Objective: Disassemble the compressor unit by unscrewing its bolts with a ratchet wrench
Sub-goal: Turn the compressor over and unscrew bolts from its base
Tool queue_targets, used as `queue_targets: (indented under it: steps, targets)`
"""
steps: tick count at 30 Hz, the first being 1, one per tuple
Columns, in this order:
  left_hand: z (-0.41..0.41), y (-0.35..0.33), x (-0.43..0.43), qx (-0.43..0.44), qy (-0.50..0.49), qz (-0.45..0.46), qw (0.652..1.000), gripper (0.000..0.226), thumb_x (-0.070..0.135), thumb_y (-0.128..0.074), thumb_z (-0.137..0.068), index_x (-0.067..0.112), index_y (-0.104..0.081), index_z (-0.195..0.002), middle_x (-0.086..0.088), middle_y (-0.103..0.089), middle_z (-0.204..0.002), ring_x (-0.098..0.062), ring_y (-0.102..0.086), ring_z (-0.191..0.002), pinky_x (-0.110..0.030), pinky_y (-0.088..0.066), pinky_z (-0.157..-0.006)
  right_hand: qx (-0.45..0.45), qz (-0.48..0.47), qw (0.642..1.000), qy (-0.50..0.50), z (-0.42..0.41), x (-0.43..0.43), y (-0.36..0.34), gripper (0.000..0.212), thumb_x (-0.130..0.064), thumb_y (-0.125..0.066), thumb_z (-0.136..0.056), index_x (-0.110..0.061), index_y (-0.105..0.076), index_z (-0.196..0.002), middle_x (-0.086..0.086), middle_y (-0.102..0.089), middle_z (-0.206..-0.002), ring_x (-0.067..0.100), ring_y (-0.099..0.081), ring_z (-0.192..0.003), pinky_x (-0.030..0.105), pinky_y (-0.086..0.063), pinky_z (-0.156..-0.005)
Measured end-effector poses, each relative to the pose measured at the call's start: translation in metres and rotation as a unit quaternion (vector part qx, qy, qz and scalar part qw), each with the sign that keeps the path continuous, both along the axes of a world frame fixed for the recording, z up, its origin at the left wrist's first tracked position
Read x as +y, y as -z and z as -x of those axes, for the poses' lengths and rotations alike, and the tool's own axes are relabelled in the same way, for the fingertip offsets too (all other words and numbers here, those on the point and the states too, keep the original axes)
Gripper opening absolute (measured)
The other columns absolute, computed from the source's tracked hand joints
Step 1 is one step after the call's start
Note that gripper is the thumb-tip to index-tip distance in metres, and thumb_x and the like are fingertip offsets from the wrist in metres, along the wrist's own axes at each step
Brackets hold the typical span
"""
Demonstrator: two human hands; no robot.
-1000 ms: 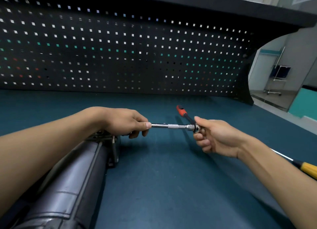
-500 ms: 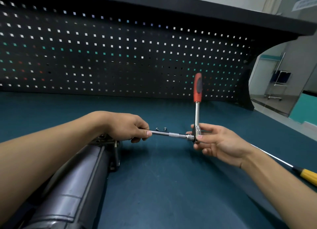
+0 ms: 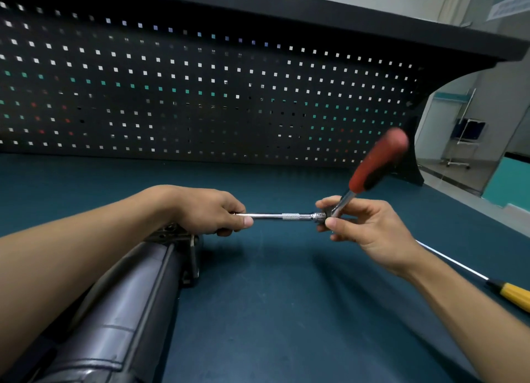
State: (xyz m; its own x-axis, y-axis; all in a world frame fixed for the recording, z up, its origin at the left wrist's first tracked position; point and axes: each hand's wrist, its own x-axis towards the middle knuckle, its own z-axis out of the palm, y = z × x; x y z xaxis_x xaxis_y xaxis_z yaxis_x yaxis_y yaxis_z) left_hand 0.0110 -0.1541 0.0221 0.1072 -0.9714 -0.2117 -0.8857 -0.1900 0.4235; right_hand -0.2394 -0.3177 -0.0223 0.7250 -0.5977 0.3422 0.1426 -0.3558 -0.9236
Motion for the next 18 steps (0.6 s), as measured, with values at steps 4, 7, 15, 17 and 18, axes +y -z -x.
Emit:
queue_targets:
  steps: [4, 7, 15, 17, 18]
  targets:
    - [0.000, 0.001, 0.000, 0.011, -0.007, 0.002, 1.000, 0.044, 0.056, -0.043, -0.099, 0.021, -0.046, -0.072, 0.010, -0.045, -0.062, -0.013, -0.035, -0.057, -0.025, -0.035, -0.055, 0.024, 0.121, 0.992, -0.015, 0.008, 0.001, -0.001, 0.022, -0.006, -0.073, -0.081, 0.001, -0.075, -0.102, 0.003, -0.073, -0.116, 0.019, -0.071, -0.091, 0.030, -0.060, -0.073]
    - [0.000, 0.001, 0.000, 0.020, -0.016, 0.003, 1.000, 0.046, 0.060, -0.041, -0.097, 0.021, -0.046, -0.072, 0.008, -0.045, -0.064, -0.013, -0.035, -0.057, -0.025, -0.035, -0.054, -0.001, 0.151, 0.988, -0.032, 0.005, 0.003, 0.001, 0.021, 0.015, -0.069, -0.082, 0.001, -0.076, -0.097, 0.012, -0.071, -0.112, 0.009, -0.069, -0.091, 0.024, -0.057, -0.081]
    - [-0.001, -0.002, 0.001, -0.006, -0.006, 0.009, 1.000, 0.041, 0.059, -0.040, -0.097, 0.027, -0.065, -0.090, 0.008, -0.047, -0.069, -0.006, -0.040, -0.052, -0.016, -0.040, -0.053, -0.007, 0.327, 0.945, 0.029, -0.003, 0.003, 0.012, 0.028, 0.019, -0.072, -0.076, -0.007, -0.081, -0.080, -0.003, -0.072, -0.111, 0.007, -0.071, -0.096, 0.021, -0.052, -0.086]
    - [-0.002, -0.002, 0.001, 0.001, 0.001, 0.012, 1.000, 0.039, 0.058, -0.040, -0.098, 0.030, -0.065, -0.091, 0.008, -0.047, -0.069, -0.005, -0.040, -0.052, -0.016, -0.039, -0.053, -0.018, 0.339, 0.940, 0.036, -0.003, 0.003, 0.013, 0.023, 0.012, -0.072, -0.077, -0.008, -0.081, -0.081, -0.004, -0.072, -0.112, 0.007, -0.071, -0.097, 0.020, -0.052, -0.087]
    - [-0.002, -0.002, 0.001, -0.001, 0.003, 0.014, 1.000, 0.038, 0.058, -0.040, -0.098, 0.030, -0.065, -0.089, 0.009, -0.047, -0.068, -0.006, -0.040, -0.052, -0.016, -0.039, -0.052, -0.019, 0.338, 0.940, 0.036, -0.003, 0.002, 0.013, 0.021, 0.011, -0.073, -0.077, -0.008, -0.081, -0.082, -0.004, -0.073, -0.112, 0.007, -0.071, -0.098, 0.019, -0.052, -0.088]
